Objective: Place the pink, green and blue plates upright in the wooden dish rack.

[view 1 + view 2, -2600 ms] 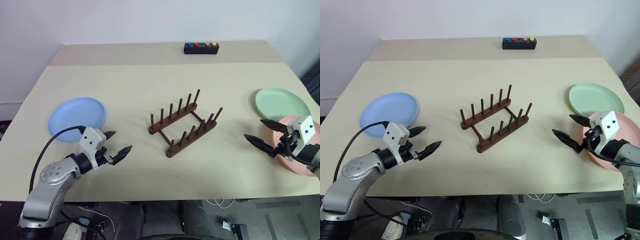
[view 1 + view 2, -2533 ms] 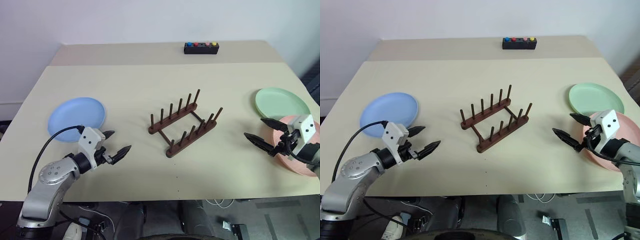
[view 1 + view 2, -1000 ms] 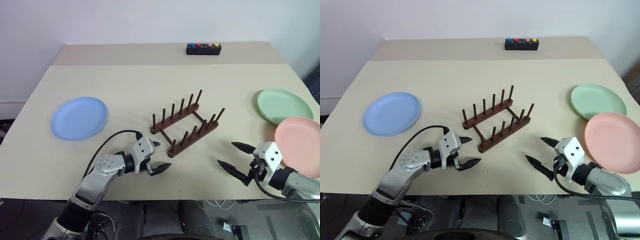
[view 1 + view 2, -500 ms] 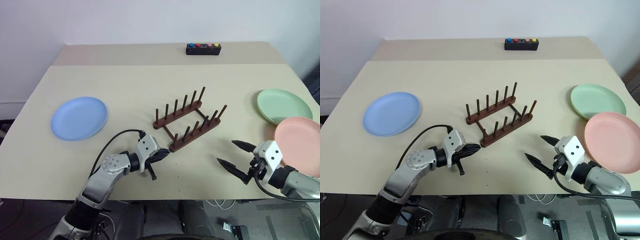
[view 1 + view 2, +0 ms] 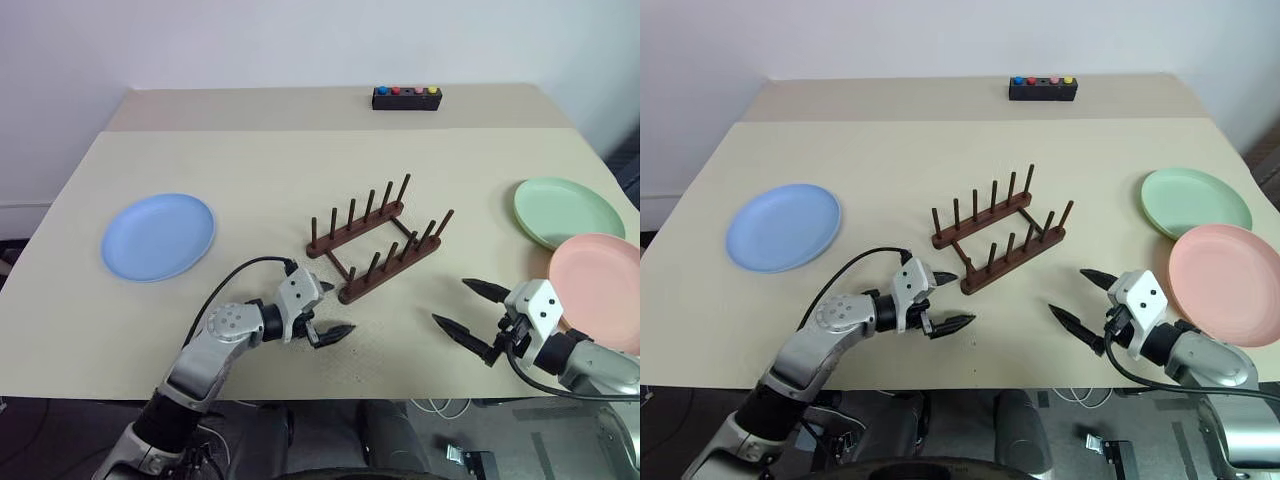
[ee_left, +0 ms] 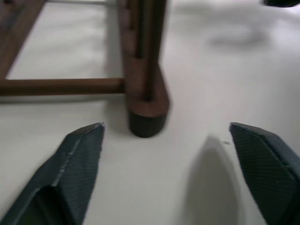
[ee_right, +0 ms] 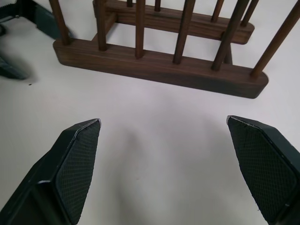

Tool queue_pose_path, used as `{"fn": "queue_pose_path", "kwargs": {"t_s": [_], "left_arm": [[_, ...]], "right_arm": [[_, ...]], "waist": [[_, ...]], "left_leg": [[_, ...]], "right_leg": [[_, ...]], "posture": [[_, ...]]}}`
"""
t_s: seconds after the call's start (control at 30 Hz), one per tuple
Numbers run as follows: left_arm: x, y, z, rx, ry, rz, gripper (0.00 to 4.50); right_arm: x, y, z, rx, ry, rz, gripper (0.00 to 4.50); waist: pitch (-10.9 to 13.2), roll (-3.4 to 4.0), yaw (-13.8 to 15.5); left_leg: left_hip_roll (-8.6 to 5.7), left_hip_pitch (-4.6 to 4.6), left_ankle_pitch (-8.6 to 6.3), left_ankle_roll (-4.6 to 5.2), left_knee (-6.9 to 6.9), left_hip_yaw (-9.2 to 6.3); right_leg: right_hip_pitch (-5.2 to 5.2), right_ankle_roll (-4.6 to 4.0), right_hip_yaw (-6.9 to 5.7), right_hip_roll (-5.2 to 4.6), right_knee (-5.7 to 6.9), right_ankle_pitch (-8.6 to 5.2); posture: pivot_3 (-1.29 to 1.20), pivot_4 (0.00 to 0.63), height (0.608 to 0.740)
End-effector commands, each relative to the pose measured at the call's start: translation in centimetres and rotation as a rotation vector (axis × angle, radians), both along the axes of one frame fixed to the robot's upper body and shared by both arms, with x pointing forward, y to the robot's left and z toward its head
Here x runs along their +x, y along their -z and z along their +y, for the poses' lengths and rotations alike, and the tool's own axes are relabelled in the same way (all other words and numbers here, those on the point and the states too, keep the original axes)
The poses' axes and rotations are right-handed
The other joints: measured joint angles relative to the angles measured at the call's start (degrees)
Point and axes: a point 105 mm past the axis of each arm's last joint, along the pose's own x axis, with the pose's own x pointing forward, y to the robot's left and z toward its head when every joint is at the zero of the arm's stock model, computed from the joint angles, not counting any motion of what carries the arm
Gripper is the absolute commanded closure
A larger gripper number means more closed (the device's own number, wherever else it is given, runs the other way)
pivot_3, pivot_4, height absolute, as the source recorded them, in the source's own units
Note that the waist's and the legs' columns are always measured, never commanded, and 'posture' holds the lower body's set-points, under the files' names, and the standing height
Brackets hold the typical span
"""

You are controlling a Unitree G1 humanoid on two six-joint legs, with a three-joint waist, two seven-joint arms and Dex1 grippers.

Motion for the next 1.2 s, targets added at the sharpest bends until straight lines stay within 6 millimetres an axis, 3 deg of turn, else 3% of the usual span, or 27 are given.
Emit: {"fn": "queue_pose_path", "kwargs": {"t_s": [0.03, 0.17, 0.2, 0.27, 0.43, 0.47, 0.63, 0.73, 1.0, 1.2], "left_arm": [[0.6, 0.8, -0.2, 0.021, -0.024, -0.01, 0.06], [1.7, 1.0, -0.3, 0.027, -0.072, -0.057, 0.06], [2.0, 1.0, -0.4, 0.019, -0.086, -0.065, 0.28], [1.9, 0.9, -0.6, -0.008, -0.08, -0.065, 0.88], [1.9, 1.1, -0.6, -0.018, -0.076, -0.057, 3.54], [1.9, 1.2, -0.5, -0.012, -0.078, -0.061, 3.79], [2.5, 1.0, -0.1, 0.01, -0.045, -0.084, 3.77], [2.4, 0.3, -0.5, 0.026, 0.103, -0.111, 3.77], [6.3, -1.7, -1.3, 0.102, 0.289, -0.162, 3.77], [7.4, -2.4, -2.0, 0.092, 0.371, -0.162, 3.77]], "right_arm": [[-0.3, -1.2, 0.9, 0.023, -0.03, -0.04, 0.07], [-0.3, -1.2, 1.4, 0.026, -0.032, -0.044, 0.07], [-0.3, -1.1, 1.6, 0.028, -0.034, -0.044, 0.07], [-0.3, -1.1, 1.9, 0.031, -0.037, -0.045, 0.07], [-0.2, -0.9, 2.1, 0.035, -0.037, -0.044, 0.07], [-0.2, -0.8, 2.1, 0.036, -0.038, -0.042, 0.07], [-0.1, -0.5, 2.5, 0.046, -0.044, -0.037, 0.07], [0.2, -0.4, 2.9, 0.055, -0.052, -0.038, 0.07], [0.9, -0.5, 3.3, 0.068, -0.049, -0.059, 0.07], [0.4, -0.5, 3.1, 0.068, -0.015, -0.068, 0.07]], "waist": [[0.0, 0.0, 0.0], [0.0, 0.0, 0.1], [0.0, 0.0, 0.1], [0.0, 0.0, 0.1], [0.0, 0.01, 0.0], [0.0, 0.01, 0.0], [0.0, 0.02, 0.1], [0.0, 0.02, 0.0], [0.0, -0.06, 0.1], [0.1, -0.09, -0.1]], "left_leg": [[0.0, 0.0, 0.0, 0.0, 0.0, 0.0], [0.0, 0.01, 0.0, 0.0, 0.09, -0.01], [0.0, 0.0, 0.0, 0.0, 0.12, 0.0], [-0.01, 0.0, 0.0, 0.0, 0.17, -0.01], [-0.01, 0.0, 0.0, 0.0, 0.16, -0.01], [-0.01, 0.0, 0.0, 0.0, 0.17, -0.01], [-0.01, 0.0, 0.0, 0.0, 0.17, -0.01], [-0.01, 0.01, 0.0, 0.0, 0.18, -0.01], [-0.06, -0.14, -0.04, 0.06, 0.26, -0.01], [-0.06, -0.17, -0.07, 0.11, 0.25, -0.02]], "right_leg": [[0.0, 0.01, 0.0, 0.0, 0.0, 0.01], [0.06, 0.04, 0.0, 0.0, 0.0, 0.02], [0.07, 0.05, 0.0, 0.0, 0.0, 0.02], [0.1, 0.08, 0.0, 0.0, -0.01, 0.03], [0.1, 0.09, 0.0, 0.0, -0.01, 0.04], [0.1, 0.09, 0.0, 0.0, -0.01, 0.04], [0.1, 0.1, 0.0, 0.0, -0.01, 0.04], [0.1, 0.26, 0.0, 0.01, 0.0, -0.06], [0.07, 0.16, -0.02, 0.0, -0.08, 0.09], [0.01, 0.33, -0.02, 0.01, -0.07, 0.15]], "posture": [[0.0, 0.15, 0.74], [0.0, 0.15, 0.74], [0.0, 0.15, 0.74], [0.0, 0.15, 0.74], [0.0, 0.15, 0.74], [0.0, 0.15, 0.74], [0.0, 0.15, 0.74], [0.0, 0.15, 0.74], [0.0, 0.15, 0.74], [0.0, 0.15, 0.74]]}}
